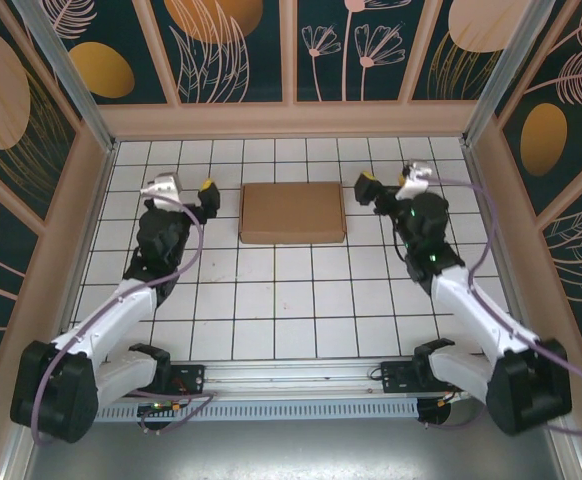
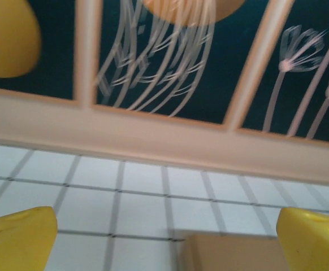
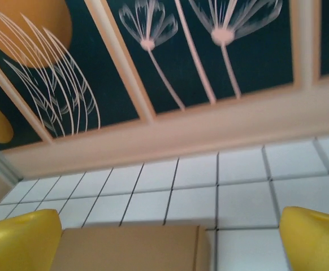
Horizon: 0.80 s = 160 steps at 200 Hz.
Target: Fold the paper box
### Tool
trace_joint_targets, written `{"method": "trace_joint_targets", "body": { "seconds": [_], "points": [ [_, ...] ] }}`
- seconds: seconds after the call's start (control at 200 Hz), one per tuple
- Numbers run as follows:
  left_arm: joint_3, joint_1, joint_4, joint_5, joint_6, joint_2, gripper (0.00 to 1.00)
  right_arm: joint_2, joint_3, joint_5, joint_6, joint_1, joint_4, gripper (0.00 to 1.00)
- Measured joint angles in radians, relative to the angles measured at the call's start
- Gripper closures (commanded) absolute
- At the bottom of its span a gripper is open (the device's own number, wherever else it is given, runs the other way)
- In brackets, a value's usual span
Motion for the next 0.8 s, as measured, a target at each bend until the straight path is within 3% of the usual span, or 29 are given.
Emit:
{"method": "trace_joint_targets", "body": {
  "seconds": [0.13, 0.345, 0.555, 0.641, 0.801],
  "points": [
    [-0.107, 0.077, 0.049, -0.071, 0.085, 0.047, 0.01, -0.064, -0.249, 0.095, -0.159, -0.012, 0.197, 0.01],
    [-0.268, 0.185, 0.253, -0.120, 0.090, 0.196, 0.01, 0.111, -0.425, 0.187, -0.227, -0.185, 0.403, 0.01],
    [-0.305, 0.243, 0.576, -0.107, 0.113, 0.399, 0.01, 0.385, -0.494, 0.105, -0.217, -0.307, 0.756, 0.01],
    [-0.310, 0.260, 0.599, -0.066, 0.119, 0.439, 0.01, 0.526, -0.498, 0.057, -0.217, -0.319, 0.906, 0.01],
    [-0.296, 0.275, 0.624, -0.004, 0.121, 0.443, 0.01, 0.550, -0.423, -0.038, -0.208, -0.348, 0.855, 0.01]
  ]
}}
